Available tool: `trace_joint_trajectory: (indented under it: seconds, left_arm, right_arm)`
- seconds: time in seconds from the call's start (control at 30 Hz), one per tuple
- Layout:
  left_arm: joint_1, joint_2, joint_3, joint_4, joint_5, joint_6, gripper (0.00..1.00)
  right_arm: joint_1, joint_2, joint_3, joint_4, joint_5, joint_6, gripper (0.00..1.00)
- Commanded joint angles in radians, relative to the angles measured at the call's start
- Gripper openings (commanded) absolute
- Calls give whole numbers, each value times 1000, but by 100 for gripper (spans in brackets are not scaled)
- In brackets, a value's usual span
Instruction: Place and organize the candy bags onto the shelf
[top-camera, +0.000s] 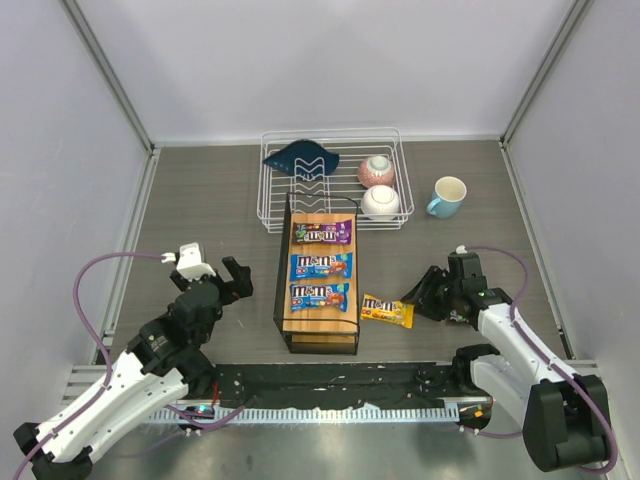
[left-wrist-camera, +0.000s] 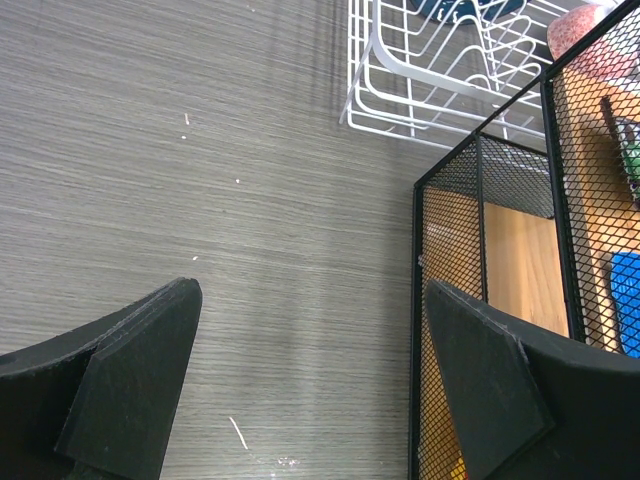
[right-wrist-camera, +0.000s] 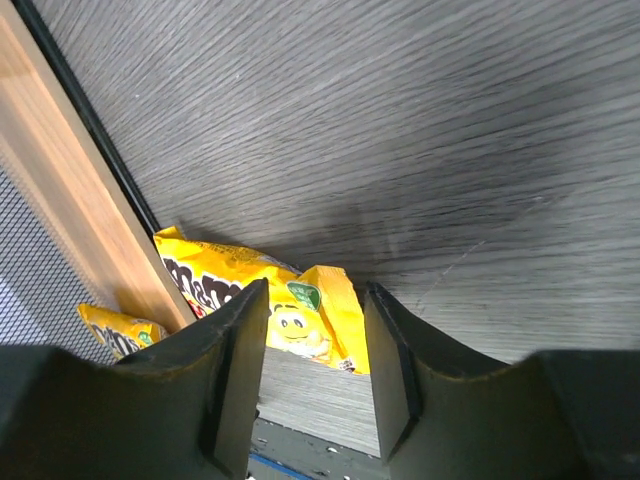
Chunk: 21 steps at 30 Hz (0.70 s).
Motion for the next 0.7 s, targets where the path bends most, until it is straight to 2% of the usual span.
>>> trace_joint_trajectory:
  seconds: [0.0,0.23,0.47,0.67]
  left_arm:
    - [-3,7,11,34,1,8,99]
    - [-5,5,9,34,2,8,100]
    - [-5,10,8,39,4,10,100]
    - [-5,16,11,44,5,11,100]
  right_arm:
    - [-3,-24,-27,76,-92,12,50]
    - [-1,-35,-52,96,-95,1,58]
    - [-1,-105,-57,27,-96,-16,60]
    - [-1,-165,-130,79,-132,21,62]
